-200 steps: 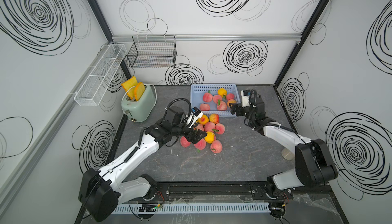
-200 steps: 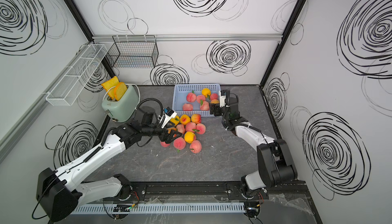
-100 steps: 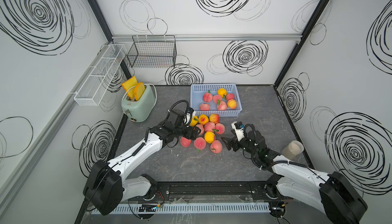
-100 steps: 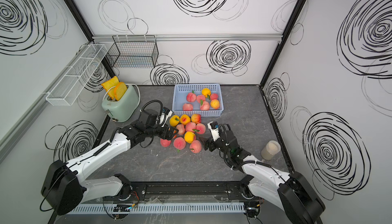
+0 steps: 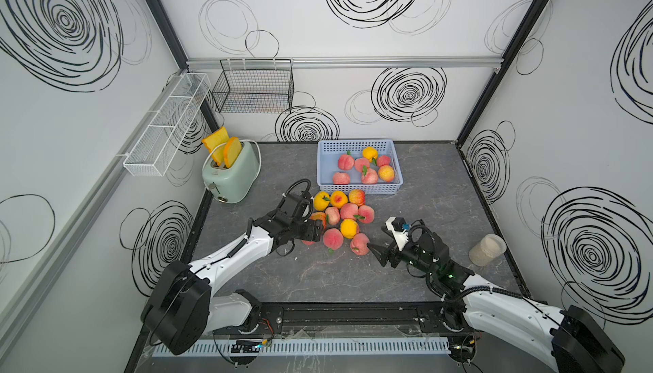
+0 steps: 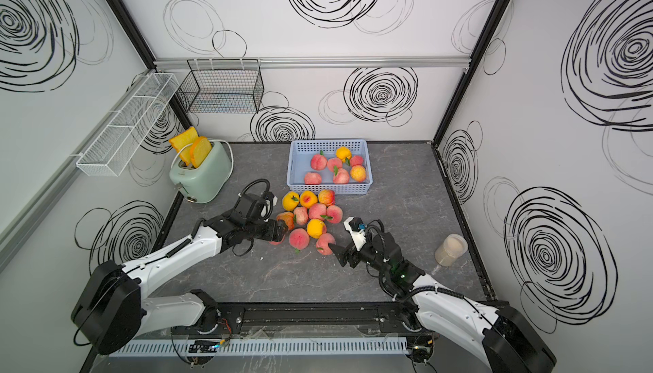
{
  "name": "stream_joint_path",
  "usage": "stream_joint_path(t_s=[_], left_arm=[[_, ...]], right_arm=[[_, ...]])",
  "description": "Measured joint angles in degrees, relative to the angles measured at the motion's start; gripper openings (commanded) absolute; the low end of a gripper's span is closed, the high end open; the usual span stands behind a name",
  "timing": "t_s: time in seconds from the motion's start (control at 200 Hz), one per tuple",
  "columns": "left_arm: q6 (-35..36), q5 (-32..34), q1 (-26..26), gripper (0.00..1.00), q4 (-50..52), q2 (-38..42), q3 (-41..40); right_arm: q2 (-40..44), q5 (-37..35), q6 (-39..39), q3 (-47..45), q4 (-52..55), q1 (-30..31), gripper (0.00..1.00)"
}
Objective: Put the peaches into the basket
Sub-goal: Pick up the peach from the center of the board.
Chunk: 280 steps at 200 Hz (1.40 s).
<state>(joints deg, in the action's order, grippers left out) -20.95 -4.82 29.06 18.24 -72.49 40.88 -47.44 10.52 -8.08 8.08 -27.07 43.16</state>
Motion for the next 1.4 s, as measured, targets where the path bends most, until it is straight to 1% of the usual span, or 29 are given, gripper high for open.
stream_joint_path(t_s=[0.105, 0.41, 0.7, 0.805, 1.015, 1.226, 1.401], left_arm=[[-0.48, 0.2, -0.48, 0.8, -0.55, -1.05, -0.92], [-0.79, 0.96, -0.98, 0.81, -2.99, -4.17, -2.64], [-1.11, 1.81, -1.11, 0.69, -5.38, -5.42, -3.93], [-1.22, 2.12, -1.11, 0.64, -6.14, -5.42, -4.42], [-1.44, 2.54, -1.11, 0.58, -7.8, -5.4, -5.14], [-1.44, 3.21, -1.11, 0.57, -7.8, -4.22, -5.77], [-1.44, 4.13, -0.94, 0.56, -7.26, -0.57, -5.97]], right_arm=[[-0.48, -0.26, 0.76, 0.17, -0.02, 1.95, 0.87], [-1.9, -1.64, 2.62, 0.35, -0.42, 4.44, 0.85], [-1.7, -1.29, 4.37, 0.37, -1.44, 6.75, 0.84], [-1.7, -1.4, 4.92, 0.37, -1.7, 7.1, 0.84], [-1.68, -1.6, 5.38, 0.37, -1.81, 7.93, 0.84], [-1.44, -1.4, 6.27, 0.37, -2.05, 9.05, 0.84], [-0.48, -0.37, 7.32, 0.37, -2.25, 10.21, 0.84]])
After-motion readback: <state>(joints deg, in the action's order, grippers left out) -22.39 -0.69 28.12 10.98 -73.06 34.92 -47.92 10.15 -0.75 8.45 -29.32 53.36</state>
